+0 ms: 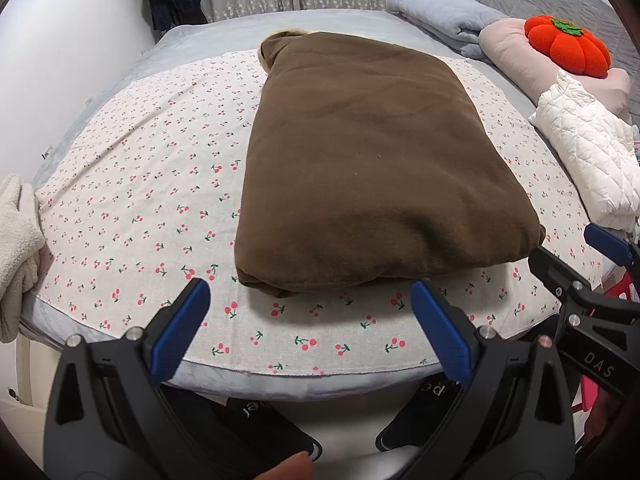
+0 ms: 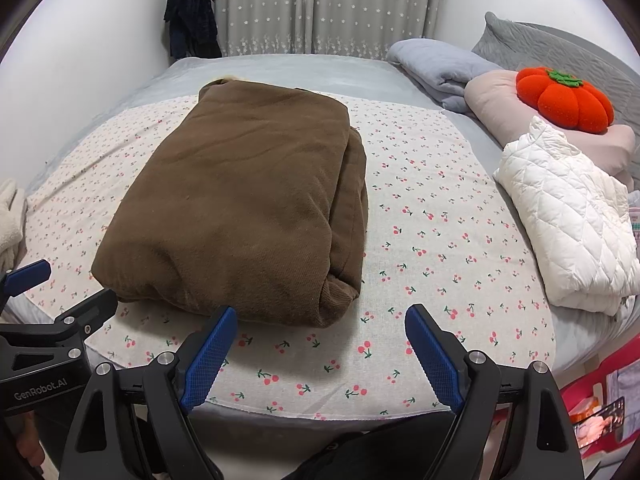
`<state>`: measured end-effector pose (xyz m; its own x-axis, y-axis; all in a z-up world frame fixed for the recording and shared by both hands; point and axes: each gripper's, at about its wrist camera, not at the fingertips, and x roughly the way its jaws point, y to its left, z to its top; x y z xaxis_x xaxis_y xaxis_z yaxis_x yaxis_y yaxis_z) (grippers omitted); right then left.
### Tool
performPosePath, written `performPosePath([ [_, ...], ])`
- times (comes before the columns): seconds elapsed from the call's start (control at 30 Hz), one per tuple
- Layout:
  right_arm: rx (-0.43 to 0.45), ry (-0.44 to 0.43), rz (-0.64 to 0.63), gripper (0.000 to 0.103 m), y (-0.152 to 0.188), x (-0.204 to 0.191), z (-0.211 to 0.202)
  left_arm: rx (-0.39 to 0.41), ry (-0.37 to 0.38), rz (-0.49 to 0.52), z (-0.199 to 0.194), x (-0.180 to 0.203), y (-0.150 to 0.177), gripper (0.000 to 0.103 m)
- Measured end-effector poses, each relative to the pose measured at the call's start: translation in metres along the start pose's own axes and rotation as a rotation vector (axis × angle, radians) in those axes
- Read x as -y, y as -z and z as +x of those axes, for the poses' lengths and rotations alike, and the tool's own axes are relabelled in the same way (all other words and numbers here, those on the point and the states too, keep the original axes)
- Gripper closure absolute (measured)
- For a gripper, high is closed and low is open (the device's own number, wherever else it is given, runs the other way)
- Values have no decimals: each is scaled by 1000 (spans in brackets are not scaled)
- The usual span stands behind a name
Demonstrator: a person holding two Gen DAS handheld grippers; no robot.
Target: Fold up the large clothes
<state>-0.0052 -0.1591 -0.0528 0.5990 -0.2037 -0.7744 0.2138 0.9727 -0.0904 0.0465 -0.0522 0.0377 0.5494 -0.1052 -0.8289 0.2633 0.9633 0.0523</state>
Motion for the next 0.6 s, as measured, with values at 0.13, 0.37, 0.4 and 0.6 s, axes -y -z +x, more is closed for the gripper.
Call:
performPosePath([
  [0.13, 0, -1, 0, 15, 0, 0, 0, 0, 1, 0, 0, 1, 0, 3],
  [0.37, -2, -3, 0, 15, -1, 0, 1, -1, 2, -1, 0, 2, 0, 3],
  [0.4, -2, -3, 0, 15, -1, 0, 1, -2, 3, -2, 0, 2, 0, 3],
  [0.6, -3, -5, -1, 15, -1, -1, 2, -4, 5, -4, 1, 0, 0, 3],
])
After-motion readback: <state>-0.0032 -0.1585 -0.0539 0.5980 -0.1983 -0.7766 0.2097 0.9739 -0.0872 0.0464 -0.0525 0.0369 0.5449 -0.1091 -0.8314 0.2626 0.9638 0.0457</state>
